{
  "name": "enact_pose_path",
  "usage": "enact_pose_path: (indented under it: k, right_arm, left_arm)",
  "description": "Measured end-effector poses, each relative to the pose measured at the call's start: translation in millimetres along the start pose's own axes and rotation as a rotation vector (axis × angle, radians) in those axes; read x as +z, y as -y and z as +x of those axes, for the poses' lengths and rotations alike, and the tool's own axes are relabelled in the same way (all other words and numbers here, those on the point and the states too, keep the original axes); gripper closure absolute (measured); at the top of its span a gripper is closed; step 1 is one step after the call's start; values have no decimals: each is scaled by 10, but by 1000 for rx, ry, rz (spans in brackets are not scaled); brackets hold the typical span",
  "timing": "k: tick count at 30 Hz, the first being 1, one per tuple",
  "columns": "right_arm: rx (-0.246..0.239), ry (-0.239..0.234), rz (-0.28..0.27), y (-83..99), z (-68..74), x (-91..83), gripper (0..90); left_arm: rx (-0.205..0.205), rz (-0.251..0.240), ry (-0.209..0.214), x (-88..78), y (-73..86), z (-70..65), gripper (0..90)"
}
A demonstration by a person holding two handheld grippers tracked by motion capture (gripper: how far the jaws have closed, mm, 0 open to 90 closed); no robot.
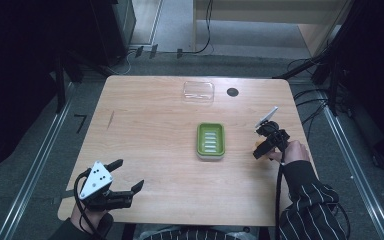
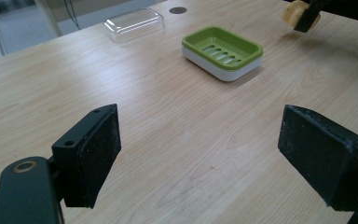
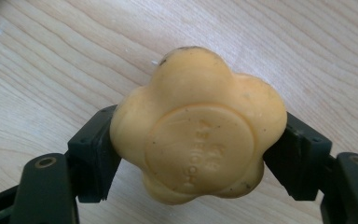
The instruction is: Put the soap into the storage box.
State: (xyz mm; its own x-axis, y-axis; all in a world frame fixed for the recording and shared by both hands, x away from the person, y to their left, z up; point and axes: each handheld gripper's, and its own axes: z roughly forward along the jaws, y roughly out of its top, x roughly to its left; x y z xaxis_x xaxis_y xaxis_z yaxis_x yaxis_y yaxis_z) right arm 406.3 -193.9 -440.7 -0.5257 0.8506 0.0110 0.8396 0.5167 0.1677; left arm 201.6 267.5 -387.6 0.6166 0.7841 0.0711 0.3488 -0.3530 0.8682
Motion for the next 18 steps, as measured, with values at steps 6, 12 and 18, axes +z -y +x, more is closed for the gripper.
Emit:
enact_pose_path:
  k: [6,12,18]
  right_arm:
    - [-8,-4,-29,-44,27,-57,266]
    - [-18,-3,-55,-101,75,-115,266]
    - [-35,-5,-71,-147,114,-139,266]
  left_arm:
    - [-6,1,-13,-40,20,3,136]
    - [-12,0,-20,-70,39,3,136]
    - [-15,-2,-33,-116,59,4,136]
